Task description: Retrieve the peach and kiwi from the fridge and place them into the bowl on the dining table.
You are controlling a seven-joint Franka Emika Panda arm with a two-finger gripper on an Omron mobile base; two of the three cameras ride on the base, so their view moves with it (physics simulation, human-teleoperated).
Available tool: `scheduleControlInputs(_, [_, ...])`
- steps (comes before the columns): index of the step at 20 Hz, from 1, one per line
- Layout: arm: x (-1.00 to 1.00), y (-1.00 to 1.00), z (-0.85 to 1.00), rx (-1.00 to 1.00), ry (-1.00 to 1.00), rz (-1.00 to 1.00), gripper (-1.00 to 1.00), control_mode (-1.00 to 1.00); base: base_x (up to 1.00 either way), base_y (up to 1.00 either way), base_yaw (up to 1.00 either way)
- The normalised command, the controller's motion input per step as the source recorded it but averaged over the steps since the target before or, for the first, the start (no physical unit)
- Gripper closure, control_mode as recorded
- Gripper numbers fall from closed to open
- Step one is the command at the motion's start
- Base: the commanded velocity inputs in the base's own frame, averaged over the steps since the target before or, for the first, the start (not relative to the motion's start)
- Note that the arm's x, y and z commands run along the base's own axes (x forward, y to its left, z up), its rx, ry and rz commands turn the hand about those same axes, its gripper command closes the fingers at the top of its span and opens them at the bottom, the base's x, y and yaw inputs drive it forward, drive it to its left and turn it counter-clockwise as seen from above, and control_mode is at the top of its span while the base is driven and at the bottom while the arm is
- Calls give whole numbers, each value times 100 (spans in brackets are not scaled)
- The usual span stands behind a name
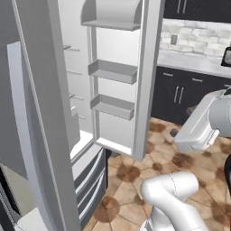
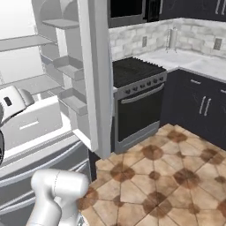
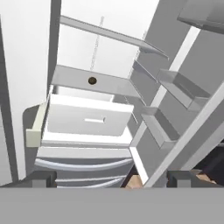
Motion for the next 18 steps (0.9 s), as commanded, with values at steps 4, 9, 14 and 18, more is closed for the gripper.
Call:
scheduleControlInputs(4, [0, 0, 0, 0, 0, 0, -100, 100, 53, -16, 31])
scheduleControlInputs(9, [0, 0, 0, 0, 0, 0, -100, 100, 28, -2, 33])
scheduleControlInputs(14, [0, 0, 0, 0, 0, 0, -100, 100, 11, 0, 36])
scheduleControlInputs(18, [0, 0, 0, 0, 0, 0, -100, 100, 25, 0, 37])
